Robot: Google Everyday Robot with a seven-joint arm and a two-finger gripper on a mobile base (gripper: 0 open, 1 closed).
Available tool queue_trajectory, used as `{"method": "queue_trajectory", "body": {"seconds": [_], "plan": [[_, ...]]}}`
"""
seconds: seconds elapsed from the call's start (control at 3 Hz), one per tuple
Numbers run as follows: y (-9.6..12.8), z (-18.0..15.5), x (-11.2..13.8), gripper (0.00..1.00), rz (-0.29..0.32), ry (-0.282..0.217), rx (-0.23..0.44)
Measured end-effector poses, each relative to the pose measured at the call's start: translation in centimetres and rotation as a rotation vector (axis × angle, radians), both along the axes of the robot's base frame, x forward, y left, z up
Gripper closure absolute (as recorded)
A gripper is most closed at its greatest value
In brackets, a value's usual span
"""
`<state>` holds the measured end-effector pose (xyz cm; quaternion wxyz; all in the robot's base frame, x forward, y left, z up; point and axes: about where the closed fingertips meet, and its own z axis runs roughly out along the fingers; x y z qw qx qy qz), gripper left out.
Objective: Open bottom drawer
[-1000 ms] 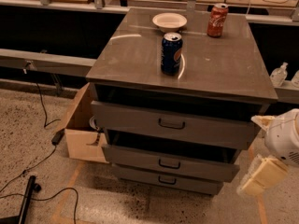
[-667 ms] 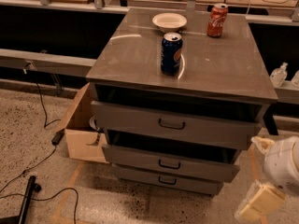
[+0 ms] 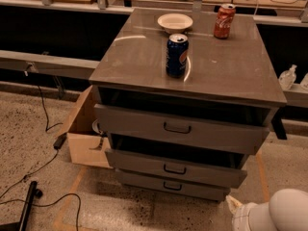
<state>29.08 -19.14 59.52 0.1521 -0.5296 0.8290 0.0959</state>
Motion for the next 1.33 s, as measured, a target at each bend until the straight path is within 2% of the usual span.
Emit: {"method": "queue_trajectory", "body": {"seconds": [0.33, 0.67, 1.0, 1.33], "plan": [[0.0, 0.1, 0.0, 0.00, 0.001, 0.000, -0.001], [0.1, -1.2, 0.7, 0.00, -0.033, -0.035, 0.009], [0.1, -7.2, 0.6, 0.00, -0.091, -0.022, 0.027], [-0.3, -14.1, 1.6, 0.00, -0.121, 0.002, 0.033]]}}
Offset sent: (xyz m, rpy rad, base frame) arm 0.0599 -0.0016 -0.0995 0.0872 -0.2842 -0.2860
